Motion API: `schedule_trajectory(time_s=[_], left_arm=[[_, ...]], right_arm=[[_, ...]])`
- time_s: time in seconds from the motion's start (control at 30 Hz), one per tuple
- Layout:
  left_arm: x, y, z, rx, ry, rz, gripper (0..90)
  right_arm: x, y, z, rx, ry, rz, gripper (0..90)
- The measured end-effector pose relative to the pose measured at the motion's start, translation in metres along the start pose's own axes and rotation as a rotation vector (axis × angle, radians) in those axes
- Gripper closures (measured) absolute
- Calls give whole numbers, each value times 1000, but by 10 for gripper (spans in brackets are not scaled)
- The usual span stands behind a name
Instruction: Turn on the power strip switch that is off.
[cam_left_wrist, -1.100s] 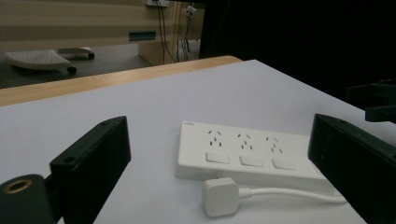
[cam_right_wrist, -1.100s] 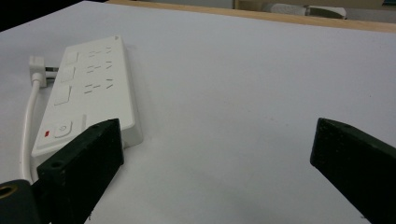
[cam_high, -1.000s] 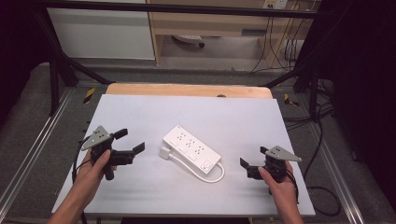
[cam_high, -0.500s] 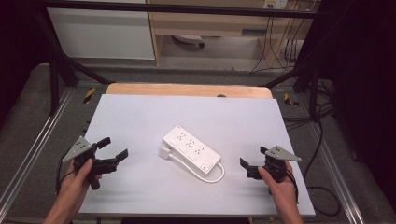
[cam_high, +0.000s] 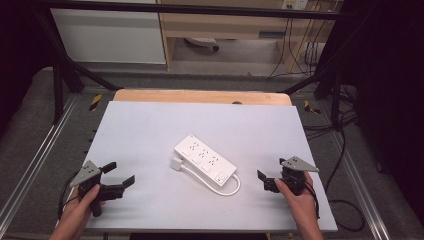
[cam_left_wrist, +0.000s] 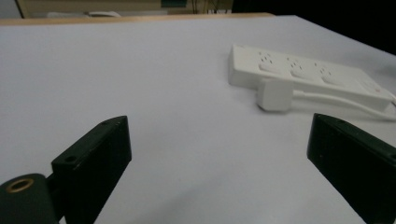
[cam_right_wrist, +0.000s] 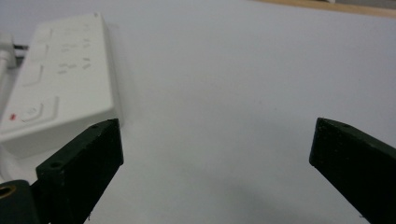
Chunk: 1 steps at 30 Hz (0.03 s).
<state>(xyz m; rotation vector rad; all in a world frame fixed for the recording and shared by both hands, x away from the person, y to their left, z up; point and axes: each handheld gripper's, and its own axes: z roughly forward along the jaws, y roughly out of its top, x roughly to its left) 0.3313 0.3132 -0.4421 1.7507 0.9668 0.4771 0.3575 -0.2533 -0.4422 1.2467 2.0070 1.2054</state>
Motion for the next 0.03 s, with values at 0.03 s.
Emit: schedule_trajectory(time_s=[0.03], left_arm=[[-1, 0, 1, 11, -1, 10, 63]], right_arm=[[-1, -2, 3, 23, -9, -4, 30]])
